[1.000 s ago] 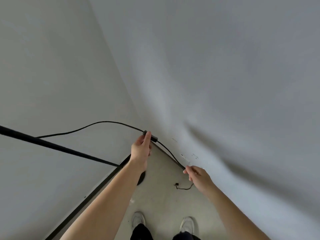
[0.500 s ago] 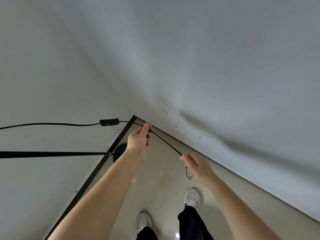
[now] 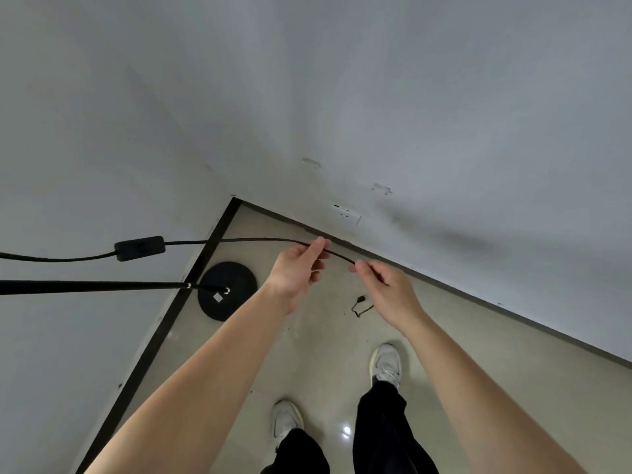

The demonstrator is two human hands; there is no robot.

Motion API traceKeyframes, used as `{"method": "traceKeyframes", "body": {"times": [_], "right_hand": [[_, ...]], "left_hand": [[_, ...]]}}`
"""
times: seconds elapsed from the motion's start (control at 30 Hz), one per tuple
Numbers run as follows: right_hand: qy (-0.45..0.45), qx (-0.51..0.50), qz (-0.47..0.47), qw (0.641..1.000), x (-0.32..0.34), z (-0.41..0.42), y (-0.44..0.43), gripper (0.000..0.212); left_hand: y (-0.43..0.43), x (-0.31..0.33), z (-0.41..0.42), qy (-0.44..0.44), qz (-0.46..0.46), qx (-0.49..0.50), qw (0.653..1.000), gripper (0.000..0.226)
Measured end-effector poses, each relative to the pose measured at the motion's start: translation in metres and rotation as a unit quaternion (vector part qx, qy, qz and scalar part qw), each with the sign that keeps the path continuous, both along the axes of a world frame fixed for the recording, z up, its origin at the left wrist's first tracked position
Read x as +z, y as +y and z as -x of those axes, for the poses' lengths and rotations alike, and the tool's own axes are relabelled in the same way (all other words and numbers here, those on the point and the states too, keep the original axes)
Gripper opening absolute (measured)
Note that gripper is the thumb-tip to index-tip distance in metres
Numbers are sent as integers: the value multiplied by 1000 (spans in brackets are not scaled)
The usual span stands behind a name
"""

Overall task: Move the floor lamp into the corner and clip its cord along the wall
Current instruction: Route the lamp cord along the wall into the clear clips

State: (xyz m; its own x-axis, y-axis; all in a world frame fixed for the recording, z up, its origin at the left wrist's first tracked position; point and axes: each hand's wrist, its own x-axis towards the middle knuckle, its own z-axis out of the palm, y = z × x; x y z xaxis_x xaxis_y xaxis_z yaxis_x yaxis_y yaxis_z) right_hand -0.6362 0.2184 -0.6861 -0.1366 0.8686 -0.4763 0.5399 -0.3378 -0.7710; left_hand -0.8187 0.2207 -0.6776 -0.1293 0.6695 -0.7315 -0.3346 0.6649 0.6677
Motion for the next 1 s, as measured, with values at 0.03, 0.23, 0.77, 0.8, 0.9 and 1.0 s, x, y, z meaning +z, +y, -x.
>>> {"method": "traceKeyframes", "body": {"times": [0.03,0.23,0.77,0.8,0.9,1.0], "right_hand": [[8,1,-4,1000,-6,2,1,30],[18,49,-8,999,-61,2,7,29],[114,69,-119,984,-186,54,127,29],[117,67,-126,983,-193,55,133,28],[106,61,-163,979,-213,60,147,24],[109,42,-199,973,-230,68,151,19]], "left_hand": [[2,-3,4,-1,-15,15,1000,21],[42,-23,42,25,-96,127,987,17],[133,-151,82,7,-247,114,962,16],[140,-153,89,2,-262,130,956,16],[158,-162,108,-25,-306,179,935,15],[168,-174,117,-38,-324,199,924,15]]}}
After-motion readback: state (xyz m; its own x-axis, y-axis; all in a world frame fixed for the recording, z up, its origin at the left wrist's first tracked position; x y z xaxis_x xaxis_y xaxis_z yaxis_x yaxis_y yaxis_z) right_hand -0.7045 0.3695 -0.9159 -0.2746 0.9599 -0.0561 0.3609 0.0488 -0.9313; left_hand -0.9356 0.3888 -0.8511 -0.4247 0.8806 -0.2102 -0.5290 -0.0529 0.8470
